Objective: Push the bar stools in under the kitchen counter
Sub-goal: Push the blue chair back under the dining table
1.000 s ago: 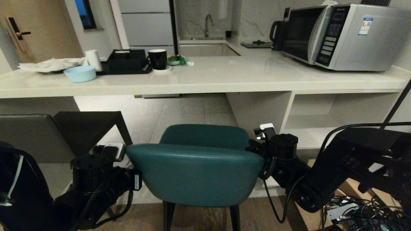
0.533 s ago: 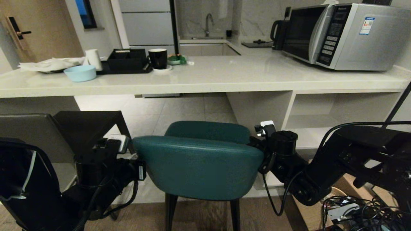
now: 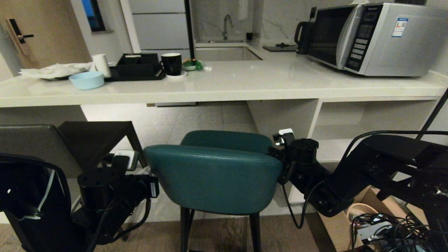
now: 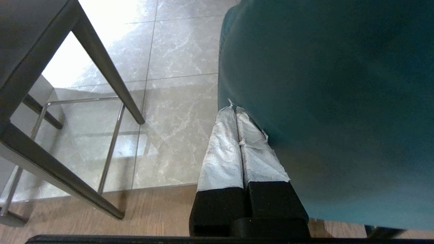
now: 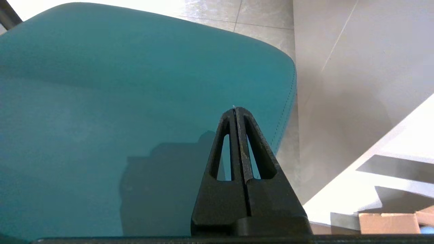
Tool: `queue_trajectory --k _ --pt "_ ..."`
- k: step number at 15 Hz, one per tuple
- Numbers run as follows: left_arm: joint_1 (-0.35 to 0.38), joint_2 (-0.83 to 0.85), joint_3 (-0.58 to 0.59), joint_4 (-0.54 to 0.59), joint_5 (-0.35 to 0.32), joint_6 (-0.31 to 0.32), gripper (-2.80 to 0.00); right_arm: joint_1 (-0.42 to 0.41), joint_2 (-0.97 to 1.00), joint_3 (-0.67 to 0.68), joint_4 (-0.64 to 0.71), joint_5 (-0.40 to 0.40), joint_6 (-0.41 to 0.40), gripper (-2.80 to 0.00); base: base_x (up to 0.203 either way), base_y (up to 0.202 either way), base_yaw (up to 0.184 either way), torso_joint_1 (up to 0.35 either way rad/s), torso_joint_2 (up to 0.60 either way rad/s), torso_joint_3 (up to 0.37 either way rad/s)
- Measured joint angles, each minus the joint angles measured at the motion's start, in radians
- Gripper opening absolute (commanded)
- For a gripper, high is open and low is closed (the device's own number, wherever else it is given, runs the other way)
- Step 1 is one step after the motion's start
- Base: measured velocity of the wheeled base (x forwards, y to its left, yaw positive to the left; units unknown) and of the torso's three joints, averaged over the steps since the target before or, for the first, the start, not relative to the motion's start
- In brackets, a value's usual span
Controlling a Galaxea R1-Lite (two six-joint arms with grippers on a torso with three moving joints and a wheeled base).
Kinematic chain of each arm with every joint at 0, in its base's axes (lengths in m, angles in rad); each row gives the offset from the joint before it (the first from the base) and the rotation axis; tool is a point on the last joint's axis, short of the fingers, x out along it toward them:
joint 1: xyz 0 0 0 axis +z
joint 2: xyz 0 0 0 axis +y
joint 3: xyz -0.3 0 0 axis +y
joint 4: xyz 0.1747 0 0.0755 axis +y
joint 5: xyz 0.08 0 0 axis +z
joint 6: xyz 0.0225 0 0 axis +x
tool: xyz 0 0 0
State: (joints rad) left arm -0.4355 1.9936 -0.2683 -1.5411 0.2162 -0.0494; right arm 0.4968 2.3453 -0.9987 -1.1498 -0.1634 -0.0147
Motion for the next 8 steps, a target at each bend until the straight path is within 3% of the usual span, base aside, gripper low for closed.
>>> queue_trajectory --k 4,8 --pt "-0.014 0.001 0.047 0.017 -0.03 0.0 -2.8 -0.005 0.027 -0.08 0.06 0.003 -0.014 -2.8 0.0 0.0 0.0 0.0 0.0 0.0" --pt "-0.007 0.007 0.054 0.017 -0.016 0.0 -2.8 -0.007 0.053 -0.145 0.106 -0.001 -0.026 -2.8 0.0 0.0 0.0 0.0 0.0 0.0"
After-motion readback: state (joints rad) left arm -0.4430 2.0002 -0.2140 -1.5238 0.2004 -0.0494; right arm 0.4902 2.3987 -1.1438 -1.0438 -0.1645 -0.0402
